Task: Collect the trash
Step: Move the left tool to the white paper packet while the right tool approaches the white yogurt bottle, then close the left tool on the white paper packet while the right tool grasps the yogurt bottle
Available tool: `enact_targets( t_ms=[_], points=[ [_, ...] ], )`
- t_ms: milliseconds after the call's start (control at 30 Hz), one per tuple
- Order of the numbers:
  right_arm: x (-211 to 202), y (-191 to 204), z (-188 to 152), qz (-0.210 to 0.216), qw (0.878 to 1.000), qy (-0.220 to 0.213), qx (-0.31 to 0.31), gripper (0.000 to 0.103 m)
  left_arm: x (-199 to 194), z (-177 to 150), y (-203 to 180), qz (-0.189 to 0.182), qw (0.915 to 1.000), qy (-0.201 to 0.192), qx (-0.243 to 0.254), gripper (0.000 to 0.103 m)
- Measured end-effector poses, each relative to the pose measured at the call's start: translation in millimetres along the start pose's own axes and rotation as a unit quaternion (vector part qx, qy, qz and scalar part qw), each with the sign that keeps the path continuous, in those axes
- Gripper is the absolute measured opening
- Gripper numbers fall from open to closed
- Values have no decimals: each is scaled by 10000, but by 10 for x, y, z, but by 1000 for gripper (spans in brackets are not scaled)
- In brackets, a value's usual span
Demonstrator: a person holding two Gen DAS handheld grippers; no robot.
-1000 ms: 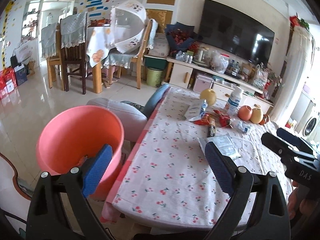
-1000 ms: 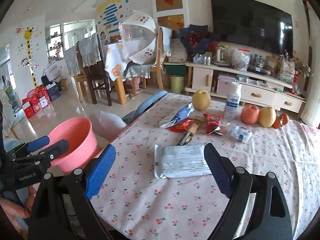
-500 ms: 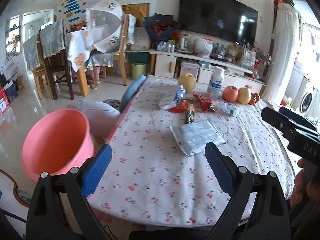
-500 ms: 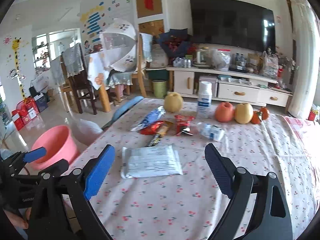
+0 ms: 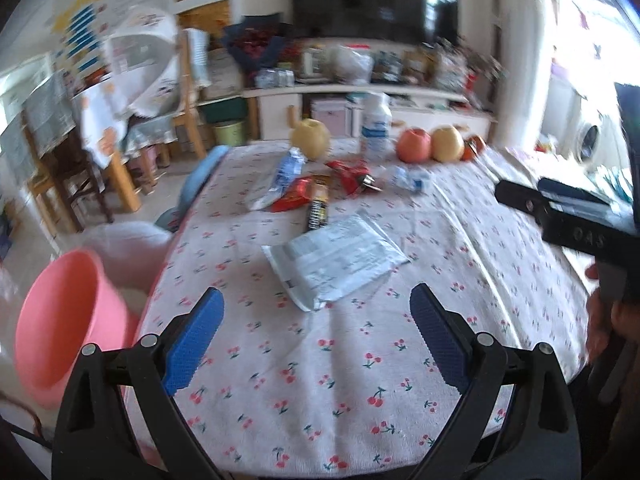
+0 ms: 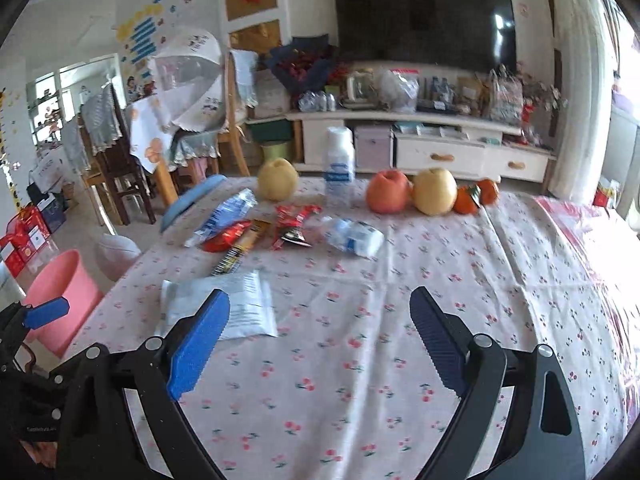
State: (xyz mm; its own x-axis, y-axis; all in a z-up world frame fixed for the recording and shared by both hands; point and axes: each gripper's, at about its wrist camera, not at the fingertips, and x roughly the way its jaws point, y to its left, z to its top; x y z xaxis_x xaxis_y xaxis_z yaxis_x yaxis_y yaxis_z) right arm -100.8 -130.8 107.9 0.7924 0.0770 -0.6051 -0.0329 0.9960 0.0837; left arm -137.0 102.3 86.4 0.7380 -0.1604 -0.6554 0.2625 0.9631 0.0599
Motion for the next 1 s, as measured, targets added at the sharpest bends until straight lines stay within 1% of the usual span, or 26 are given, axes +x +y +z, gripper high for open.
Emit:
enact_targets(
  t_ms=[67, 167, 267, 367, 533, 600, 700, 833, 933, 1000],
  points=[
    [95, -145, -5, -55, 9999, 132, 88, 91, 98, 26, -50, -25, 9997, 59, 229, 95],
    [236, -319, -9, -54, 9991, 352, 216, 91, 270, 82, -112, -207, 9982, 160, 532, 95],
    [409, -481, 7, -37, 9979, 567, 302, 91, 468, 138, -204, -225, 9944, 348, 969, 95],
    [580, -567, 29, 49, 9970, 719, 282, 91, 662, 182, -277, -194, 9879, 553, 1433, 95],
    [907, -640, 90, 223, 9944, 986, 299, 91, 1009, 223, -321, -161, 9731, 993, 2073, 95],
    [1022, -647, 114, 286, 9937, 1056, 252, 91, 1088, 238, -321, -156, 9694, 1062, 2208, 95],
    [1213, -615, 156, 315, 9930, 1134, 36, 91, 1188, 260, -333, -294, 9637, 1147, 2391, 95],
    [1442, -611, 215, 397, 9920, 1194, -76, 91, 1323, 279, -374, -391, 9547, 1221, 2686, 95],
    [1590, -614, 277, 430, 9914, 1234, -78, 91, 1426, 329, -381, -440, 9510, 1291, 2774, 95],
    [1661, -613, 335, 469, 9914, 1219, -82, 91, 1482, 361, -375, -554, 9493, 1343, 2787, 95]
  ],
)
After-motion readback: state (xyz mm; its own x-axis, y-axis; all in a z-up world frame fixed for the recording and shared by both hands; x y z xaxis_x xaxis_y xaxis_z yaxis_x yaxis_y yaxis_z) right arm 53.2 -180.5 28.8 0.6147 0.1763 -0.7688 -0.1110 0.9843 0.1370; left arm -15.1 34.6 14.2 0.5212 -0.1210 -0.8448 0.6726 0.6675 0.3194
